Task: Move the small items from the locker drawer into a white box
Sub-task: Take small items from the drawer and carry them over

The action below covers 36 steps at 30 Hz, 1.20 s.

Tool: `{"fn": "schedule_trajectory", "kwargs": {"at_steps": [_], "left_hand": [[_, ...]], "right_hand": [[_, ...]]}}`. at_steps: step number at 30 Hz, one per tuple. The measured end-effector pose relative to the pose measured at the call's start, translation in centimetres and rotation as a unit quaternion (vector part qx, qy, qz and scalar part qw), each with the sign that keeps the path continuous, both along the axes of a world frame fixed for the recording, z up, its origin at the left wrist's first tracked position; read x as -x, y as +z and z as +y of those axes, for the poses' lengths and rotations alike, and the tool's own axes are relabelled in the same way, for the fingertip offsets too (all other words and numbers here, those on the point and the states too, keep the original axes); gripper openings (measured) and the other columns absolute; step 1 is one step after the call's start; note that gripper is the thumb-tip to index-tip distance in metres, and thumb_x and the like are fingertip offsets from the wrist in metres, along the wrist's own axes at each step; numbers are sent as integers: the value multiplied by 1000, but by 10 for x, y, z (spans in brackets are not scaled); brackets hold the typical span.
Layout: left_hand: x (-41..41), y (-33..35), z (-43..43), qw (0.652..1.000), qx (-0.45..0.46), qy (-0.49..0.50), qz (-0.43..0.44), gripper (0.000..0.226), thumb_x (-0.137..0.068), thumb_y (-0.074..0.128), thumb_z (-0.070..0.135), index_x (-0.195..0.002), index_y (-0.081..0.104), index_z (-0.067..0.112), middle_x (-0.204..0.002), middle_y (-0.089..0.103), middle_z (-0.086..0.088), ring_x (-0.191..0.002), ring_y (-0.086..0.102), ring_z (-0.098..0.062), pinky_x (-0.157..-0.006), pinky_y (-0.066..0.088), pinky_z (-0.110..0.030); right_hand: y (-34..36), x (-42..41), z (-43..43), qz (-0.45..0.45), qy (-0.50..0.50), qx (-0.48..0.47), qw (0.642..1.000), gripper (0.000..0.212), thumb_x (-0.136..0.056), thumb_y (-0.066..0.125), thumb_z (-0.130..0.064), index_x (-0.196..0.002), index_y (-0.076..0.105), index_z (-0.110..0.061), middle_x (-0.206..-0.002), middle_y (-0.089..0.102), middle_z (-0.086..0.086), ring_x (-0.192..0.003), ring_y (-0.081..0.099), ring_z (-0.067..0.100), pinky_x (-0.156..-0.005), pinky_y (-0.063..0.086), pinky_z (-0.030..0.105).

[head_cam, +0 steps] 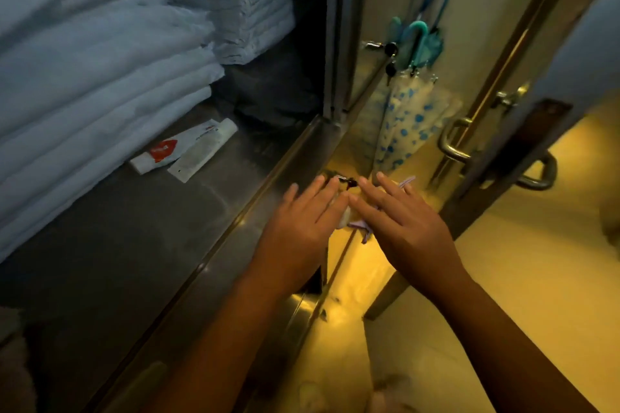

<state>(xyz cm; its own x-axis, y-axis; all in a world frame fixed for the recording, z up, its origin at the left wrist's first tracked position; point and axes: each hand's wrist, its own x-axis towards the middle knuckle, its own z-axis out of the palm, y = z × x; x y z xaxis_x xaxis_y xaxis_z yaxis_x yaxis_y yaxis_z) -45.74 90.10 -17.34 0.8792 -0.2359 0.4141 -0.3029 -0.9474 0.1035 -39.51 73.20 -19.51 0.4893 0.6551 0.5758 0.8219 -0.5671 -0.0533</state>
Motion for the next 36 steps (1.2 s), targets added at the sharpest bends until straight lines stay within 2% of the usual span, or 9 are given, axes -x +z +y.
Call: {"fn": "schedule_trajectory", "kwargs": {"at_steps": [2,4,6,9,11,14,19,27,36], "left_hand": [[-6,1,-19,999,8,-28,-18,46,-67,71,-4,-113,62,-3,-120,59,-22,-111,56,-38,-88,41,-60],[-12,3,-39,998,-1,-56,-33,35,-79,52,4,-112,63,-1,-119,60,-21,-110,57,-37,-87,43,-58],[-17,4,-64,996,-11,-84,-38,41,-82,39,10,-114,63,1,-120,60,-19,-111,57,-34,-89,44,-54],[-21,4,-108,991,-8,-122,-45,44,-81,36,7,-117,61,1,-123,58,-19,-114,55,-34,-92,42,-53],[-22,4,-142,987,-4,-149,-53,43,-81,38,8,-117,60,1,-123,59,-18,-115,54,-34,-92,41,-53],[-21,4,-199,978,-2,-197,-65,41,-77,52,4,-117,60,0,-121,59,-20,-113,55,-37,-90,41,-56],[-11,2,-304,962,17,-271,-39,55,-64,78,-4,-116,60,-2,-122,58,-22,-112,54,-40,-90,37,-59],[23,2,-464,909,30,-416,-12,55,-62,76,-10,-115,60,-5,-121,58,-24,-112,54,-41,-87,40,-62],[61,-6,-594,826,4,-563,5,56,-60,78,-7,-114,61,-5,-120,58,-23,-111,55,-39,-87,41,-60]], "right_hand": [[1,7,-22,-5,-27,1,1000,47,-74,67,-4,-120,59,-7,-125,56,20,-117,50,41,-95,34,51],[3,14,-47,-3,-51,3,999,43,-77,61,-7,-120,59,-7,-125,56,20,-117,50,41,-95,36,53],[6,21,-75,4,-81,-4,997,38,-81,58,-9,-119,61,-6,-124,56,20,-116,51,41,-94,38,53],[7,33,-121,7,-126,-12,992,34,-90,44,-16,-119,60,-7,-126,55,20,-117,51,40,-94,40,52],[7,42,-157,13,-157,-8,988,34,-90,47,-16,-119,60,-8,-127,55,18,-119,49,39,-93,42,53],[7,59,-214,9,-204,-7,979,35,-82,62,-8,-117,62,-7,-126,56,18,-118,49,40,-90,45,55],[10,97,-316,-1,-284,0,959,44,-71,75,-1,-113,64,-5,-122,59,19,-114,53,41,-87,44,56],[11,180,-453,15,-429,11,903,56,-61,82,-1,-114,64,-5,-122,58,19,-113,53,40,-87,42,55],[3,269,-544,27,-567,6,823,61,-55,85,-3,-113,64,-4,-120,59,21,-110,55,41,-84,43,58]]}}
